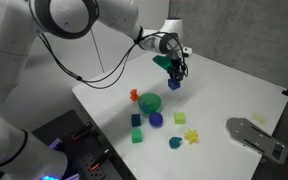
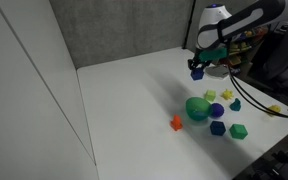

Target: Pick up the blue block on the right of the green bowl and place it on the right of the green bowl

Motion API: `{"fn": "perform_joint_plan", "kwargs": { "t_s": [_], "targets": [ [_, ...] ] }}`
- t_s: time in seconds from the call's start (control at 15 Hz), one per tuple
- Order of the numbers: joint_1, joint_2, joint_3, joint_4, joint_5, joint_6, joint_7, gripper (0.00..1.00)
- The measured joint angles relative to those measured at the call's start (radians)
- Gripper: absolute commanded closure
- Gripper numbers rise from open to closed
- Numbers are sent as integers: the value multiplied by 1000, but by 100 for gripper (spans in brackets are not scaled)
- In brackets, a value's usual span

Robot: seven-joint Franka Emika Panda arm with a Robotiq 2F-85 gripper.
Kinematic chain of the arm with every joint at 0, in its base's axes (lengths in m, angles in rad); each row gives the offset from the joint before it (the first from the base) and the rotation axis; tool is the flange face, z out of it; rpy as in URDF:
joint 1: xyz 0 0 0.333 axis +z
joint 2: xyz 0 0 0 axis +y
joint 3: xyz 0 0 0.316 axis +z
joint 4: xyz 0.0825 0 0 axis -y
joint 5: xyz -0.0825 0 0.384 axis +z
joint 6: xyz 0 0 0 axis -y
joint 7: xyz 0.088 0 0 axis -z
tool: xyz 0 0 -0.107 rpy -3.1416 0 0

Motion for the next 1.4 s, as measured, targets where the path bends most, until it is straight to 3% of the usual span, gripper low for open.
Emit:
{"fn": "perform_joint_plan", "kwargs": {
  "t_s": [0.87,1.4],
  "targets": [
    [134,-113,149,-177,-10,-2,-20,72],
    [158,-116,182,-289,-47,123,-71,72]
  ]
}}
